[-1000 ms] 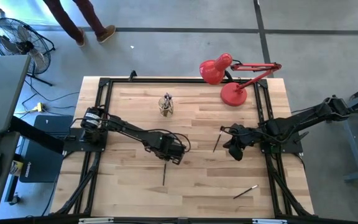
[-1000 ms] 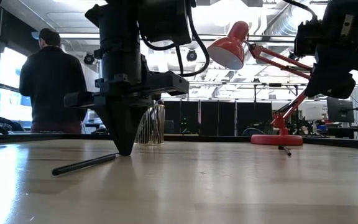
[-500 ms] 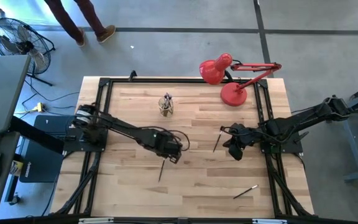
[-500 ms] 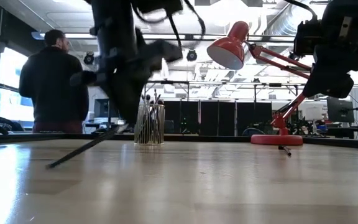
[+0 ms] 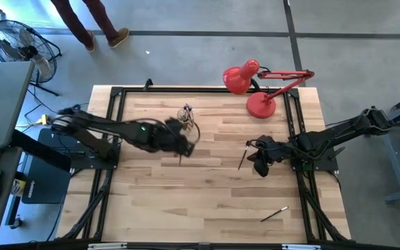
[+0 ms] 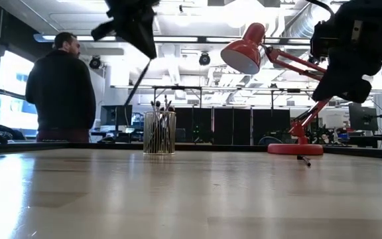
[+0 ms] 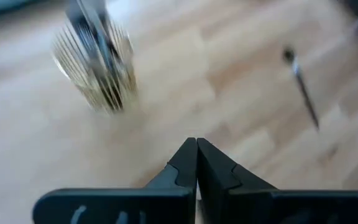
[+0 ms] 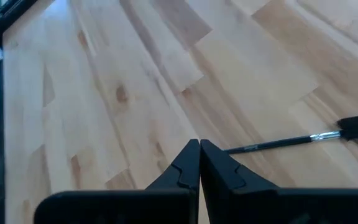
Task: Put items in baskets/containers
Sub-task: Put the eyeshadow brush into the wire organizer
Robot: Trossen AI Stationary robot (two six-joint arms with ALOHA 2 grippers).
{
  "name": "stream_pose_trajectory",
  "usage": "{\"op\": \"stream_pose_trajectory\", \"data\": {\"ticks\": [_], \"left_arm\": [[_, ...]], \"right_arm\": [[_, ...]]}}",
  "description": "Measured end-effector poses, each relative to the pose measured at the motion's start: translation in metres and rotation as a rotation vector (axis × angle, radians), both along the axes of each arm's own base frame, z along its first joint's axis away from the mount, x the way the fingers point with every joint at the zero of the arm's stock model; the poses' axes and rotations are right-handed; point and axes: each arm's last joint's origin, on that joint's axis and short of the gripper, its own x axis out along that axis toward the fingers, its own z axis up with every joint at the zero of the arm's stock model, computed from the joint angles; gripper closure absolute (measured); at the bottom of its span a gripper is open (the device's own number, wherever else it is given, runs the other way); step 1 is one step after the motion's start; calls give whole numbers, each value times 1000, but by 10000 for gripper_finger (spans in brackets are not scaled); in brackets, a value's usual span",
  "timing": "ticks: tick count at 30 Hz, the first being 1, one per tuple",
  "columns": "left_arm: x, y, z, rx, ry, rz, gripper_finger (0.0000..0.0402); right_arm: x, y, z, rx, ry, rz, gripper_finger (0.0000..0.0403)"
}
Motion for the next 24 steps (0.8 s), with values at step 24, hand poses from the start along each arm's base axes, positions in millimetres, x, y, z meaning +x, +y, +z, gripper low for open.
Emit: {"op": "stream_pose_trajectory", "data": {"ticks": [24], "left_arm": [[-76, 172, 13, 268, -345, -268, 401]], "right_arm": [[7, -7, 12, -5, -208, -354, 402]]}}
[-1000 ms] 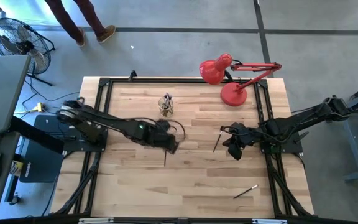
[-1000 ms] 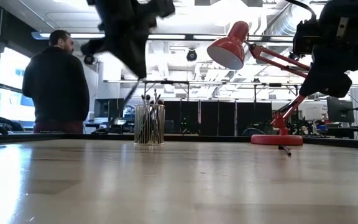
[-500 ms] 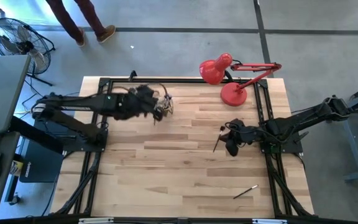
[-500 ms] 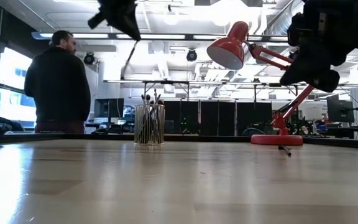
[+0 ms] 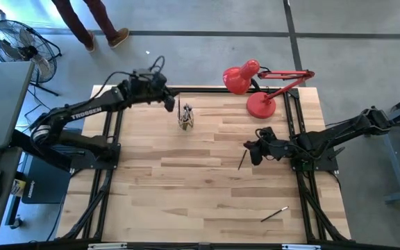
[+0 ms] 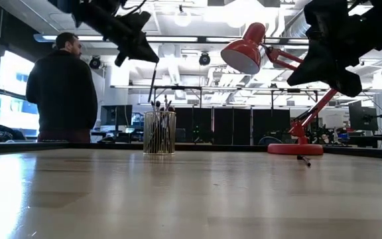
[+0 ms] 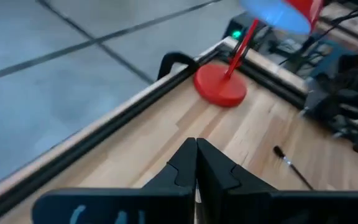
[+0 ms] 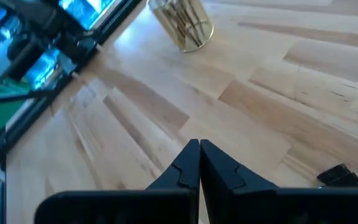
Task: Put items in baskets/containers
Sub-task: Put the eyeshadow brush into the wire organizer
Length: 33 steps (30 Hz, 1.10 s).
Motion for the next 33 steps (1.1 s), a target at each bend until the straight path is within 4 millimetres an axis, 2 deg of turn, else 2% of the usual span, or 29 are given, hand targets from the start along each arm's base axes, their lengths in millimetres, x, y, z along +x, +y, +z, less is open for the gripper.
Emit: {"op": "stream_pose_trajectory", "data": {"ticks": [7, 11, 15, 23, 33], "left_arm": [[-18, 29, 1, 79, -108, -135, 401], [-21, 42, -8, 79, -93, -197, 401], [-15, 49, -21, 86, -63, -305, 401], [1, 62, -54, 31, 5, -402, 401], [6, 66, -65, 87, 44, -452, 401]], "right_arm": [[0, -2, 2, 16, -57, -120, 402], [2, -3, 5, 28, -108, -158, 401], [5, -2, 11, 38, -175, -166, 402], [7, -3, 17, 40, -239, -197, 402], [8, -5, 19, 39, -276, -235, 402]]}}
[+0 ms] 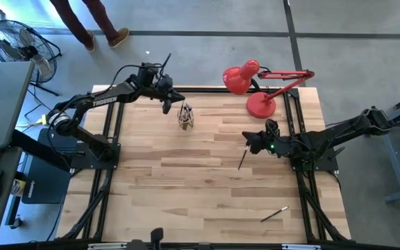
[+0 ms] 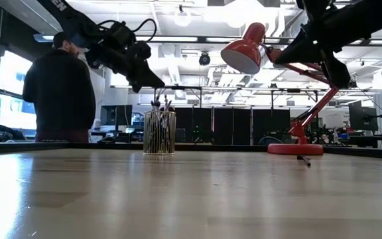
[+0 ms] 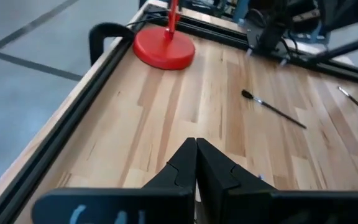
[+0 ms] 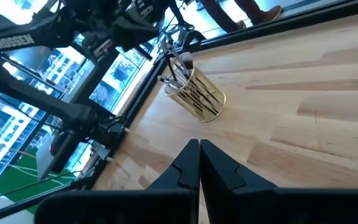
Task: Put items in baskets/containers
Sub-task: Put the eyeshadow brush into the wire organizer, then put the eyeliner brush into the wire organizer
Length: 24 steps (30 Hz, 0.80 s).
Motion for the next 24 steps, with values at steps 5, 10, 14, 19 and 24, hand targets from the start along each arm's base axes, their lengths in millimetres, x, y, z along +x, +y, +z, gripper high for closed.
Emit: {"op": "stream_pose_trajectory", "data": {"ticks": [5, 10, 14, 19, 24], "left_arm": [[-2, -2, -4, 9, 36, -33, 401], [-3, -2, -6, 12, 78, 12, 401], [-3, -1, -7, 22, 89, 37, 394], [-3, -1, -7, 28, 97, 51, 358], [-3, -1, -7, 32, 100, 55, 305]], "right_arm": [[1, -5, 0, 2, 1, -22, 402], [1, -10, 0, -2, 5, -45, 401], [2, -13, 0, -18, 15, -57, 402], [2, -17, -1, -25, 30, -50, 401], [2, -20, -1, -32, 44, -52, 400]]}}
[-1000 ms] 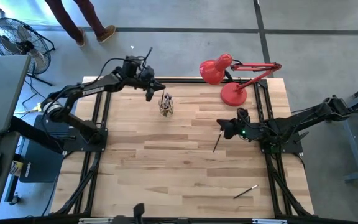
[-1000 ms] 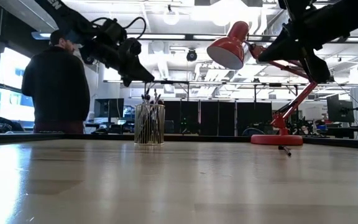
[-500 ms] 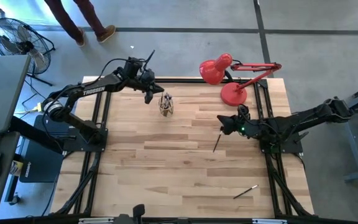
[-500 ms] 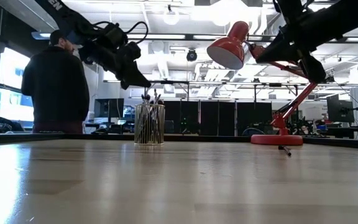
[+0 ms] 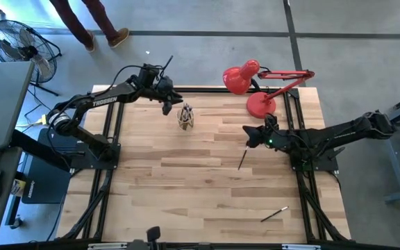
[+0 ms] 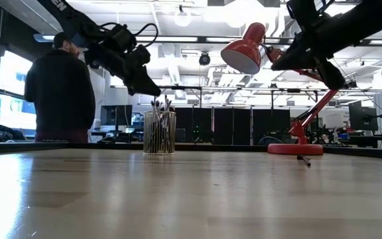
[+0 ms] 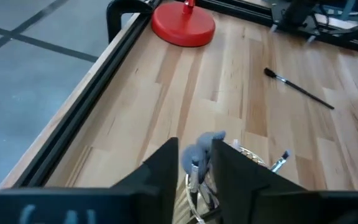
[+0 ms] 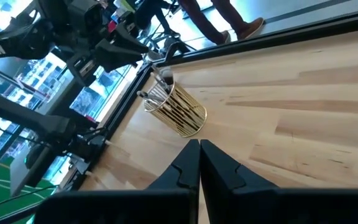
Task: Put items in baskets/containers
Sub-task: Put the eyeliner brush into the wire organizer
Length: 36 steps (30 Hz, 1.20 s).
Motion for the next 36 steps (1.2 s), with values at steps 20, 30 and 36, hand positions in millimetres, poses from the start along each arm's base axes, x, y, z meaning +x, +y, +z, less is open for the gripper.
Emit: {"op": "stream_pose_trajectory", "data": {"ticks": [20, 30, 36], "left_arm": [[39, -102, 83, 305, 11, 166, 273], [70, -185, 77, 246, -6, 85, 379], [79, -232, 60, 212, 36, -30, 385]], "right_arm": [[-1, 3, -7, -4, 110, 172, 401], [1, 9, -8, -8, 157, 403, 395], [1, 8, -8, -118, 204, 449, 396]]}}
